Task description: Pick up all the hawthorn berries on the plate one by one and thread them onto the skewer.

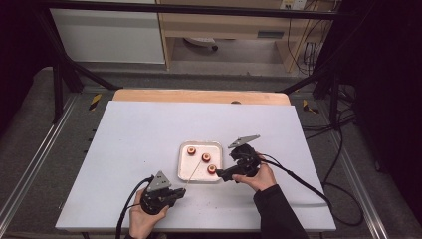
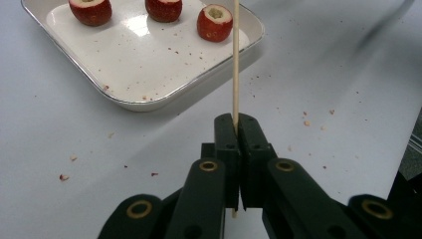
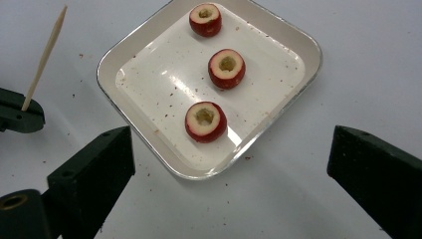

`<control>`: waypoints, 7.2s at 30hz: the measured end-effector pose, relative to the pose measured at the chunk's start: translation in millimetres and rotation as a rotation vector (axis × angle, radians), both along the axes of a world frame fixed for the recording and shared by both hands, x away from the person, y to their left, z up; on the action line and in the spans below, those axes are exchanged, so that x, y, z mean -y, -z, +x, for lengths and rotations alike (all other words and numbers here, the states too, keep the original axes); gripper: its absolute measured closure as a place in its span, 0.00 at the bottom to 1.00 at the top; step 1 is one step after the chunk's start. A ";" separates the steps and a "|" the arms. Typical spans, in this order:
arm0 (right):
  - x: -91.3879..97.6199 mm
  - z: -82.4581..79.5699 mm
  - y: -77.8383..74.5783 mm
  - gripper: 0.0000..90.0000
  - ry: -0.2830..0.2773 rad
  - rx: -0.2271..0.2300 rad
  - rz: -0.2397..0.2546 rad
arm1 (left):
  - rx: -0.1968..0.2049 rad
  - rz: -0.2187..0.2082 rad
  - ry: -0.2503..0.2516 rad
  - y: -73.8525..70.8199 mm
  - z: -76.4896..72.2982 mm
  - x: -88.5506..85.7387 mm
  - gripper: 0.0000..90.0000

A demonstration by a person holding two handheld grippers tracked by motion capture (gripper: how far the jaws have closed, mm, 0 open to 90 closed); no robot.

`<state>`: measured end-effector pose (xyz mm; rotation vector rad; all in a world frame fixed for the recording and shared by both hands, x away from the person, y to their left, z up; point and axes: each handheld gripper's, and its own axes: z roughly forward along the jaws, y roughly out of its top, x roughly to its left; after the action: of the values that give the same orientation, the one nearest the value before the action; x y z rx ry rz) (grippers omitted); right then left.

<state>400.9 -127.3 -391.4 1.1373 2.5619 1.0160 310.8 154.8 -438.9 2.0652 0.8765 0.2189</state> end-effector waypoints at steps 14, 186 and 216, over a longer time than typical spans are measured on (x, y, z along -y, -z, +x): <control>-31.1 21.2 6.4 0.26 -0.069 -0.126 -0.097 | -0.006 0.014 -0.003 2.3 1.8 -0.7 0.98; 12.6 -24.1 13.7 0.67 0.295 0.077 0.747 | -0.040 -0.242 -0.172 -11.3 22.1 83.7 0.98; 4.4 -33.2 27.2 0.66 0.221 0.024 0.678 | -0.004 -0.212 -0.142 -14.6 34.5 80.4 0.98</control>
<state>367.7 -131.6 -418.6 1.4855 2.0412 1.8854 345.3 74.4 -424.3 1.8105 1.0056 0.1889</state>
